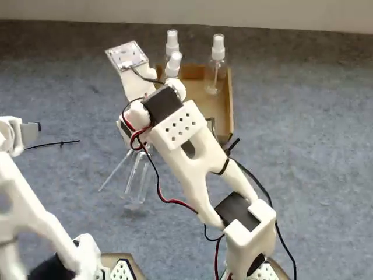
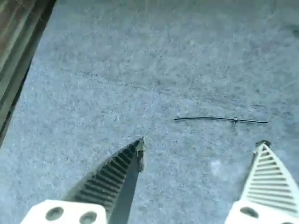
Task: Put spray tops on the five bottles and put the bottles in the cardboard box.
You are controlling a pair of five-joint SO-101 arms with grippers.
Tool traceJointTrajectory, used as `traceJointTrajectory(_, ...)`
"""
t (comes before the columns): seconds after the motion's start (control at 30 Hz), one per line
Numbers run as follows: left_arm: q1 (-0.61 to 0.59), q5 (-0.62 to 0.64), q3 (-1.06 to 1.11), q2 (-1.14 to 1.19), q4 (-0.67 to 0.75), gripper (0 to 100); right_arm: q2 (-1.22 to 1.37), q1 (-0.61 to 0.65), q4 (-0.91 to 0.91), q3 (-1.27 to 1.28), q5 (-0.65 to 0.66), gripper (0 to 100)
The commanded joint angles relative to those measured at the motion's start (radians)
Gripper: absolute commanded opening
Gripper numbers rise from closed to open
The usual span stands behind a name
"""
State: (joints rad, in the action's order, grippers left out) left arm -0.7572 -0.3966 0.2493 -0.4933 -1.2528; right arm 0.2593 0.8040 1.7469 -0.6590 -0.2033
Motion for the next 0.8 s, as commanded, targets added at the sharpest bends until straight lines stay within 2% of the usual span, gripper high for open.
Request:
traceJointTrajectory(0.0,-0.045,-0.009,-0.147,0.193,0.005,33,-0.062,-0.073,0.005,0.047,-0.066,18.5)
traceJointTrajectory(0.13,-0.097,-0.035,-0.217,0.352,0.046,33,-0.071,-0.076,0.019,0.105,-0.074,18.1)
traceJointTrajectory(0.23,-0.127,-0.043,-0.255,0.455,0.098,33,-0.105,0.013,-0.007,0.234,-0.071,18.1)
traceJointTrajectory(0.37,-0.156,-0.043,-0.298,0.558,0.135,33,-0.142,0.131,-0.168,0.394,-0.064,18.2)
traceJointTrajectory(0.57,-0.194,-0.044,-0.363,0.641,0.141,33,-0.148,0.145,-0.374,0.662,-0.071,18.4)
traceJointTrajectory(0.7,-0.200,-0.044,-0.383,0.665,0.141,33,-0.147,0.147,-0.443,0.733,-0.072,18.9)
traceJointTrajectory(0.77,-0.200,-0.044,-0.383,0.671,0.141,33,-0.147,0.148,-0.469,0.730,-0.072,22.7)
